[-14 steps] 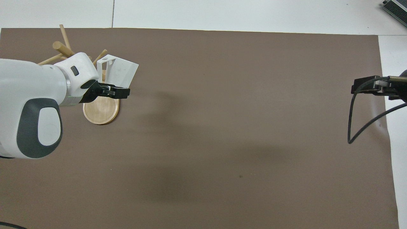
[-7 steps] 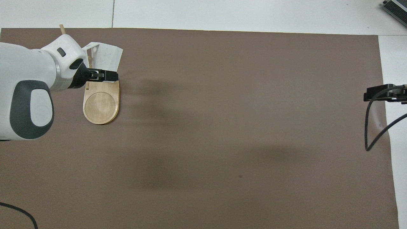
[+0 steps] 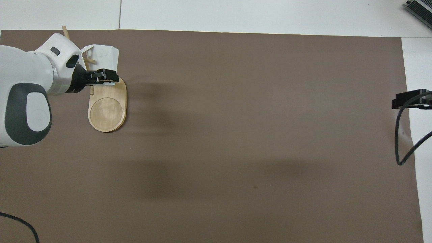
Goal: Hang cup on rack
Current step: 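Hook the cup handle onto a rack peg with the left gripper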
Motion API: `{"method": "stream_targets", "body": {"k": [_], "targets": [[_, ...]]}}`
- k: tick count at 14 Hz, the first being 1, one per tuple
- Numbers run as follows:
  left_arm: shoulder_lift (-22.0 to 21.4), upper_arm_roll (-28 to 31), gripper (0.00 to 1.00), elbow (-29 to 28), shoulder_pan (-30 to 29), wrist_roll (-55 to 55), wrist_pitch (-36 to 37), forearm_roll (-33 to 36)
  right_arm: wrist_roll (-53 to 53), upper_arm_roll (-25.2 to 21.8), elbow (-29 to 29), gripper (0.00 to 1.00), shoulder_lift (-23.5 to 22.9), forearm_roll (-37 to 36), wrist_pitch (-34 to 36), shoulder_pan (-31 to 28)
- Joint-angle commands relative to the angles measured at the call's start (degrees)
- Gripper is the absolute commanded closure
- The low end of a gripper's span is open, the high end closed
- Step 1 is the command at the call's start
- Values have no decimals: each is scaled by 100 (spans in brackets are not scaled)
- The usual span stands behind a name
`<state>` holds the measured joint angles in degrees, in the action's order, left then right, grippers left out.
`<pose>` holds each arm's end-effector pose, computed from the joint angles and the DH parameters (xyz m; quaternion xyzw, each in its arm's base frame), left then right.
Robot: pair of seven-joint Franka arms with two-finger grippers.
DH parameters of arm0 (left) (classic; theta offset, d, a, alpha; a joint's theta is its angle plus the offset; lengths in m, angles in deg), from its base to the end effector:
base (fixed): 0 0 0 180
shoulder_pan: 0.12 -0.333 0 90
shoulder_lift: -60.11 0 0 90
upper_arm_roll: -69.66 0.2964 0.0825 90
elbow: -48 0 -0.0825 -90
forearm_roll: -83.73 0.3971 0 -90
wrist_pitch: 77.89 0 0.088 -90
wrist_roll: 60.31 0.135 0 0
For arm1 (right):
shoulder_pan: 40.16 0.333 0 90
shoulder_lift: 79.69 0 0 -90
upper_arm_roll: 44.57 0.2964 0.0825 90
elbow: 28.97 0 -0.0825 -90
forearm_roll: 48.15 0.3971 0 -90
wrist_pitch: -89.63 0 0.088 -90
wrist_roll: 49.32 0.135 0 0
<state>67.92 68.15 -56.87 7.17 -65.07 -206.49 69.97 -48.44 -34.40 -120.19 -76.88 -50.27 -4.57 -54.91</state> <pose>0.6331 -0.1097 0.4342 0.9846 0.0267 0.1241 0.1203 0.5619 -0.0476 0.6008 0.9974 -0.0470 0.0493 0.0244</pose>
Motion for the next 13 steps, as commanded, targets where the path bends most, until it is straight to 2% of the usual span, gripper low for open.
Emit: {"method": "stream_targets", "body": {"k": [1,2,3,4,8,10,13], "targets": [[36,1,66,63,-61,-296,150,181,-80,29,184,0,-105,2,129,-98],[36,1,31,81,-61,-376,211,224,-80,29,175,0,-79,2,129,-98],[27,1,18,107,-70,-376,229,451,-97,20,158,0,-61,2,138,-116],[19,1,0,116,-61,-376,264,593,-97,29,140,0,-43,2,138,-159],[-174,1,0,107,-61,-359,545,681,-97,29,131,0,-17,457,182,-151],[-411,1,0,90,-157,-306,878,691,-80,47,140,0,44,459,497,-125],[-859,1,0,54,-202,263,1598,726,-97,47,122,0,88,467,551,-124]]}}
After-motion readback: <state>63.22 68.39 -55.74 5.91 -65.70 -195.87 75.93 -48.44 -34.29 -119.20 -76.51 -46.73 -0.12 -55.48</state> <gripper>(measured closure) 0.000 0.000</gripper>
